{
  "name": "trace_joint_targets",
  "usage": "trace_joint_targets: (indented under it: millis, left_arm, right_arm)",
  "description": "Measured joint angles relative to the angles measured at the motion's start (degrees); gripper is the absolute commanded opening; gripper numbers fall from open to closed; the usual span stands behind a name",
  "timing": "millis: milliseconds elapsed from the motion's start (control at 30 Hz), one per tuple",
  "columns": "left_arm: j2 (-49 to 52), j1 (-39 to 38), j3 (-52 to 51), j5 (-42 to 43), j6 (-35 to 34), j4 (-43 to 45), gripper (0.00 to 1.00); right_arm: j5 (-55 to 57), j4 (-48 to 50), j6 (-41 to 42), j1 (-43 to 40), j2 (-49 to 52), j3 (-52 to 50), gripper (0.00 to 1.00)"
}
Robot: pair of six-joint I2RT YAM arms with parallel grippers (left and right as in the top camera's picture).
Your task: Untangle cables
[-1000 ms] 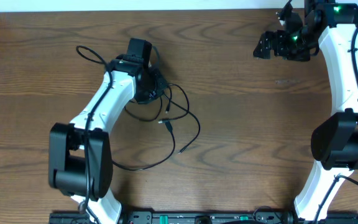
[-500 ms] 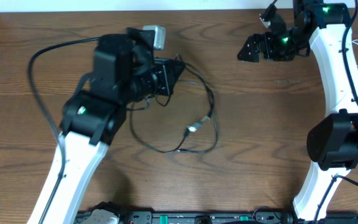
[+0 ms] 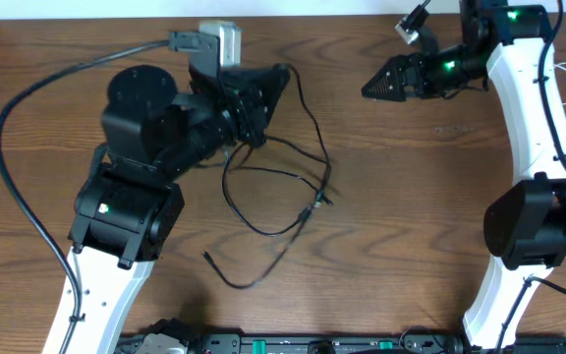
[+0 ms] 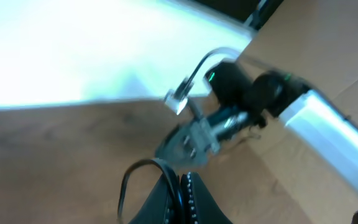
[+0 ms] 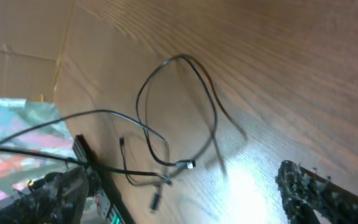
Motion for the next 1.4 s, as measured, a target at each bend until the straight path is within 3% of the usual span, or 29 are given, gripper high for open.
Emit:
trace_joint_targets:
  millis: [233,433,533,600,800,1133,1267,1400]
  left_arm:
    - [-0.13,0.0,0.02,-1.42,-3.98,11.43,0.07]
    - [-0.39,0.04,0.04,-15.98,-6.12,6.36,0.07]
    - [-0.42,0.04,0.04,-19.98,-6.14,4.52,0.08]
    - [-0.42,0.04,0.04,-21.31,-6.14,4.22,0.08]
    - [-0.42,0.04,0.04,-23.43,-6.16,4.24,0.07]
    - [-0.42,0.04,0.04,-24.68,-6.14,4.22,0.08]
    - [-0.42,0.04,0.04,-26.03,-6.14,4.87,0.08]
    - [-0.94,0.04,0.04,-28.17,-6.01,5.05,0.08]
  right_arm:
    - [7.91,1.22,5.33,3.87,0.0,-0.81,0.93]
    - [11.06,6.69,9.73,7.5,0.0,-5.31,0.9]
    - [11.47,10.64,12.37,8.98,0.0,-8.35,0.82]
    - [11.58,13.7,14.29,9.84,0.0,-10.67,0.75]
    - [11.45,22.43,18.86,13.35,0.02,-17.07,0.73]
    - [11.67,26.6,21.88,18.05,0.02,-17.38,0.61]
    - [16.5,26.67,24.3,18.88,0.04,-17.44,0.52]
    - [26.71,25.51,29.4,20.72,0.55,-17.92,0.56]
